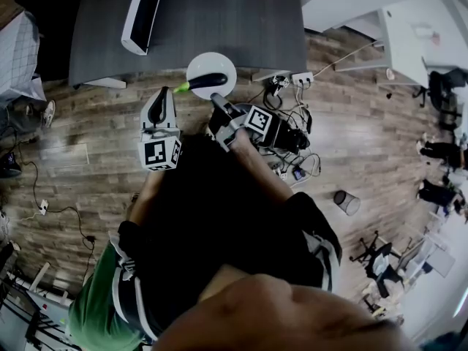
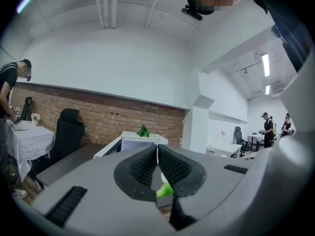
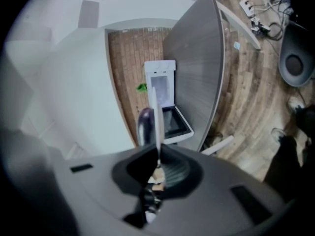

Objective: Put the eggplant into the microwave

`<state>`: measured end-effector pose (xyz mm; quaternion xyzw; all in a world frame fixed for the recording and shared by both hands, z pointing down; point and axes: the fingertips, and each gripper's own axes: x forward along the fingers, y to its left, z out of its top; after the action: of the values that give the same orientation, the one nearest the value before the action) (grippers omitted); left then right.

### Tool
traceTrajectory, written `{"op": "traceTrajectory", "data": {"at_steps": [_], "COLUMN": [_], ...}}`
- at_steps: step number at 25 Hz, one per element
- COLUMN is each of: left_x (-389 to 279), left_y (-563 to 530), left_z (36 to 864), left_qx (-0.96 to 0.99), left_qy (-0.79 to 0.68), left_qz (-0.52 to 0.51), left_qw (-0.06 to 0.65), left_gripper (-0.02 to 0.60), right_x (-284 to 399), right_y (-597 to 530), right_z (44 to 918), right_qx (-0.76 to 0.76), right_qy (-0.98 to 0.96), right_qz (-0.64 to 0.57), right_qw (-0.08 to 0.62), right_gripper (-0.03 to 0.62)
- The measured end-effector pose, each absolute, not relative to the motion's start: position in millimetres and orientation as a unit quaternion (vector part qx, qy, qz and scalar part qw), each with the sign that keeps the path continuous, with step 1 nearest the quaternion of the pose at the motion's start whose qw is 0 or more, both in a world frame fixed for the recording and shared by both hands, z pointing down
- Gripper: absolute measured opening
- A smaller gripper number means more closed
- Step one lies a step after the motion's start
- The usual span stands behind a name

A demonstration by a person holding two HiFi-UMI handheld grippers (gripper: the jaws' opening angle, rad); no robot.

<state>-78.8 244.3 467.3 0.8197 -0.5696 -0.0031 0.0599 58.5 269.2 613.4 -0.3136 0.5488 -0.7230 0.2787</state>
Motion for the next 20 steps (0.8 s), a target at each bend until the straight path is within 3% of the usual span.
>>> {"op": "traceTrajectory", "data": {"at_steps": [20], "left_x": [-50.8], "left_y": [238.9], "left_z": [466.9], "left_qx": [0.801], "left_qy": [-0.597], "left_qz": [0.006], "left_qw": [0.05], "left_gripper": [0.041], "right_x": [84.3], "right_y": [243.2], "right_z": [625.9], "right_qx": [-0.294], "right_qy": [0.568], "right_qz": [-0.727], "right_qw": [0.25], "right_gripper": [0.04]}}
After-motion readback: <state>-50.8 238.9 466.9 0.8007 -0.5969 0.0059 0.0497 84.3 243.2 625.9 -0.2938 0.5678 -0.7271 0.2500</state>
